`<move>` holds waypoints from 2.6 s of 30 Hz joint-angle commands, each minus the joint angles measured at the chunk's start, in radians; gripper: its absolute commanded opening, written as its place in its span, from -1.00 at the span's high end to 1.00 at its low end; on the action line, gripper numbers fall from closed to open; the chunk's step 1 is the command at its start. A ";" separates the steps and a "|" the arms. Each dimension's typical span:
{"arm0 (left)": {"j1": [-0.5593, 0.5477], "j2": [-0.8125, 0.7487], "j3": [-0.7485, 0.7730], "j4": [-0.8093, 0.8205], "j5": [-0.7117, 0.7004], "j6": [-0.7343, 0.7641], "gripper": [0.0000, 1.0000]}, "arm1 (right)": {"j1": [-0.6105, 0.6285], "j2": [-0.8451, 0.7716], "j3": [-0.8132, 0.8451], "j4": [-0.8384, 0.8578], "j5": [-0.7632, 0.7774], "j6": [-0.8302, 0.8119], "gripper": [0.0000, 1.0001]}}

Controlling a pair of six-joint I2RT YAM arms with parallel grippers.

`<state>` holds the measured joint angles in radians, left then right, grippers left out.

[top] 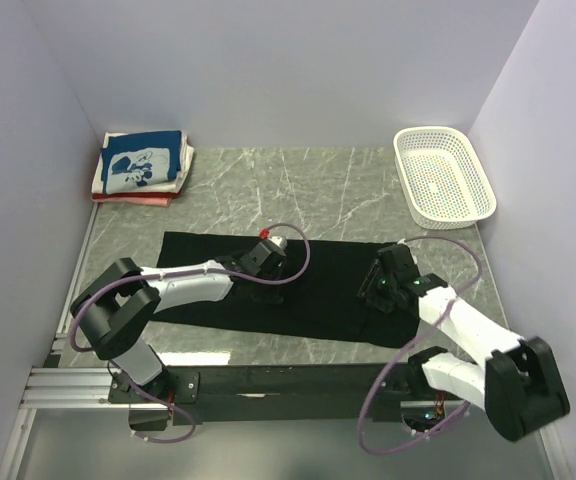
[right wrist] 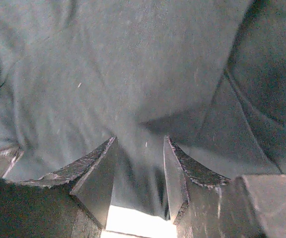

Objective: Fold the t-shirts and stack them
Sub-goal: Fold the tshirt

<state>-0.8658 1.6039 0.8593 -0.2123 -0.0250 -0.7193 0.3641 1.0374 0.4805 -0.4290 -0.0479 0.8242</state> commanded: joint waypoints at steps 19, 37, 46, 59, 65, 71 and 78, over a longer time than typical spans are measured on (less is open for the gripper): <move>0.004 -0.105 -0.183 0.122 0.016 -0.232 0.88 | 0.044 0.863 0.720 -0.017 0.062 -0.200 0.12; 0.002 -0.055 0.308 -0.082 -0.190 0.058 -0.03 | -0.017 0.965 1.205 -0.128 -0.137 -0.398 -0.18; 0.062 0.158 0.504 0.011 -0.124 0.504 -0.51 | -0.269 0.502 0.856 0.061 -0.254 -0.163 -0.27; 0.123 0.527 0.794 -0.018 0.126 0.823 -0.72 | -0.300 -0.095 0.302 0.196 -0.259 -0.071 -0.33; 0.123 0.637 0.854 -0.053 0.203 0.802 -0.71 | -0.300 -0.235 0.219 0.130 -0.251 -0.105 -0.36; 0.123 0.780 0.992 -0.160 0.114 0.741 -0.67 | -0.300 -0.217 0.242 0.108 -0.290 -0.126 -0.36; 0.186 1.013 1.381 -0.401 -0.128 0.499 -0.69 | -0.298 -0.136 0.283 0.131 -0.325 -0.148 -0.36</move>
<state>-0.7349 2.5046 2.1330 -0.4274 -0.0223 -0.0692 0.0666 0.8715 0.7124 -0.3244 -0.3428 0.7048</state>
